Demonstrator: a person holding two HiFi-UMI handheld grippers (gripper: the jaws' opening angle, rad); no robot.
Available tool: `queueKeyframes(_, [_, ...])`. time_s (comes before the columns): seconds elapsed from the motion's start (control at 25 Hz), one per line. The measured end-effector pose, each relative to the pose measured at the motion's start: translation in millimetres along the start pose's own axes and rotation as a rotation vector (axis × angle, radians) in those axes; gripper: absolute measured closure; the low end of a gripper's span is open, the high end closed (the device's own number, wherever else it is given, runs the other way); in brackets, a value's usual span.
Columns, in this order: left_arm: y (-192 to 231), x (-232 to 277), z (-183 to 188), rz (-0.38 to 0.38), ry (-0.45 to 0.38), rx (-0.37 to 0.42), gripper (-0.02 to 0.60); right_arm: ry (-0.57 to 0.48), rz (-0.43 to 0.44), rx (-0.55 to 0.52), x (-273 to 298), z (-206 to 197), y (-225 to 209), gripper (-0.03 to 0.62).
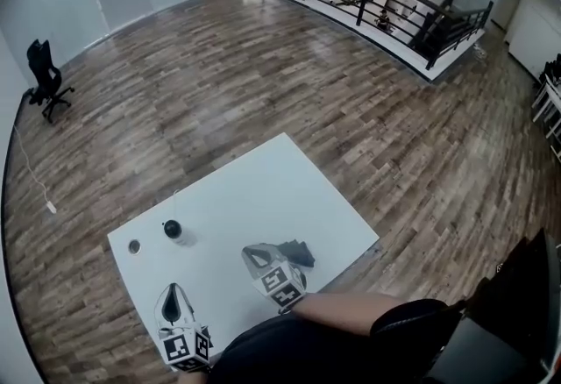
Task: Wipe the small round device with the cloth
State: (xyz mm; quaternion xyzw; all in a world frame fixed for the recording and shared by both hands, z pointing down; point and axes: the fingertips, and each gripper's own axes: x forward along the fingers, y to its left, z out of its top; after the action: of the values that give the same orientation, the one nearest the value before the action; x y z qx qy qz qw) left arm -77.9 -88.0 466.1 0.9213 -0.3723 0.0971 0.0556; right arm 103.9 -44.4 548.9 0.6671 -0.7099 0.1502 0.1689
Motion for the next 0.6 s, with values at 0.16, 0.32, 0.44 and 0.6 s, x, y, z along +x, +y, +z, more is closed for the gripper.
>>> queueKeyframes(0.16, [2.6,-0.7,7.3,0.008,-0.004,-0.003,0.574,0.009,0.011,0.019,1.5,-1.3,1.8,0.591])
queueKeyframes(0.32, [6.8,-3.0,3.1,0.008,-0.002,-0.003,0.574,0.010,0.026,0.028,5.9,-1.7,7.0,0.592])
queueKeyframes(0.44, [8.6,-3.6,4.1,0.012,0.002,-0.002,0.574,0.024,0.037,0.013,8.1,-2.9,8.3,0.592])
queueKeyframes(0.6, [12.3,-6.0,-0.3,0.020,0.006,-0.008,0.574,0.040,0.035,0.000,8.4,-4.2,7.2,0.592])
